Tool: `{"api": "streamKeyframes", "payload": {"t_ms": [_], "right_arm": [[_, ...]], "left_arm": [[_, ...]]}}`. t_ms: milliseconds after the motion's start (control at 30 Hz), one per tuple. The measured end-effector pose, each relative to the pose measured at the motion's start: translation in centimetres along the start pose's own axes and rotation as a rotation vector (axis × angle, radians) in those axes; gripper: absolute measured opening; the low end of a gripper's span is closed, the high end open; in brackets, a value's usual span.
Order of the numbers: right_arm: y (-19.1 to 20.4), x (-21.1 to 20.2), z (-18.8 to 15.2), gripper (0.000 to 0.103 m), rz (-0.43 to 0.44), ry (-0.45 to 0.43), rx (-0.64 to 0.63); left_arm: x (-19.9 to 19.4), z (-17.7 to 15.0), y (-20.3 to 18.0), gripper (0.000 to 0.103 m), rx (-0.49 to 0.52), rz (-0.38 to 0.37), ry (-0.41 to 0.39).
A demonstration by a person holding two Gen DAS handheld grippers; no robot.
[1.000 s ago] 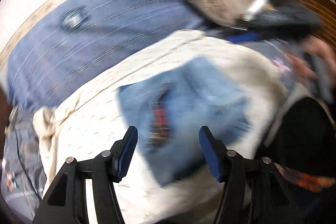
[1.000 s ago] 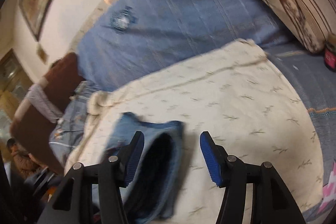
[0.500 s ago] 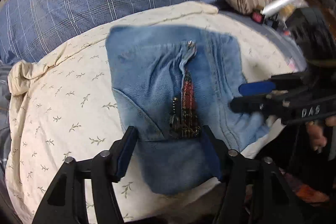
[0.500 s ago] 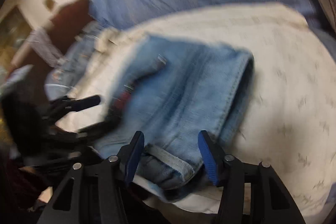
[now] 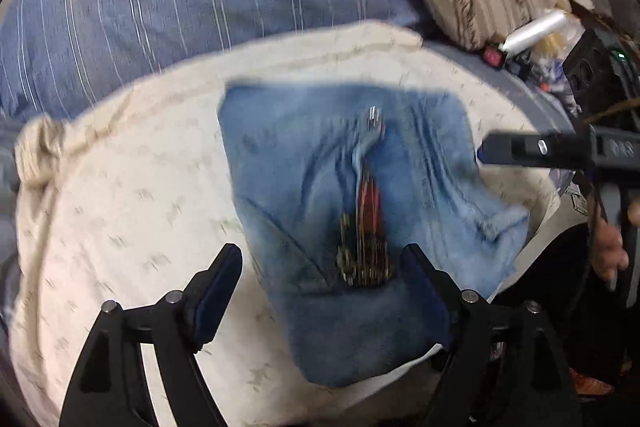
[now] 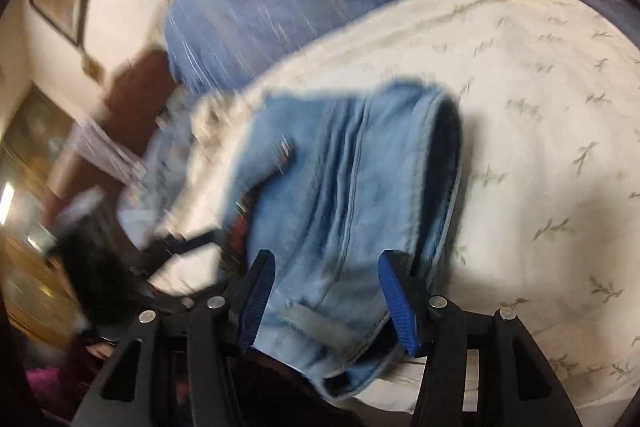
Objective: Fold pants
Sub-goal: 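Press the folded jeans flat with the right gripper while the left tool hovers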
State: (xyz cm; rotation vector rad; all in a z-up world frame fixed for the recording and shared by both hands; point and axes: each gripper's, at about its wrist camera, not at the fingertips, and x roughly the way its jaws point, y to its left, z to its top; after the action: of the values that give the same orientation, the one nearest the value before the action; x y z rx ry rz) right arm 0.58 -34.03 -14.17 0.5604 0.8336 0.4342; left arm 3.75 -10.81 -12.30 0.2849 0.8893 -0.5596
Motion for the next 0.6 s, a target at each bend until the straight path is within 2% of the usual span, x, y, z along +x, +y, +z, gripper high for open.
{"api": "streamKeyframes", "payload": {"t_ms": [133, 200, 367, 500, 600], "right_arm": [[0.4, -2.5, 2.0, 0.06, -0.08, -0.146, -0.046], [1.5, -2.7, 3.0, 0.059, -0.082, -0.176, -0.097], [2.7, -0.2, 4.6, 0.059, -0.067, -0.153, -0.104], [1.0, 2.2, 4.8, 0.059, -0.041, -0.104, -0.024], [-0.6, 3.9, 4.7, 0.059, -0.063, -0.054, 0.009]], "left_arm": [[-1.3, 2.3, 1.1, 0.082, -0.012, 0.021, -0.094], [-0.6, 3.7, 1.6, 0.083, -0.017, 0.051, -0.1], [3.3, 6.9, 2.8, 0.082, -0.049, 0.118, -0.058], [6.8, 8.1, 3.2, 0.082, -0.045, 0.153, 0.011], [9.3, 8.1, 3.6, 0.083, -0.059, 0.158, 0.065]]}}
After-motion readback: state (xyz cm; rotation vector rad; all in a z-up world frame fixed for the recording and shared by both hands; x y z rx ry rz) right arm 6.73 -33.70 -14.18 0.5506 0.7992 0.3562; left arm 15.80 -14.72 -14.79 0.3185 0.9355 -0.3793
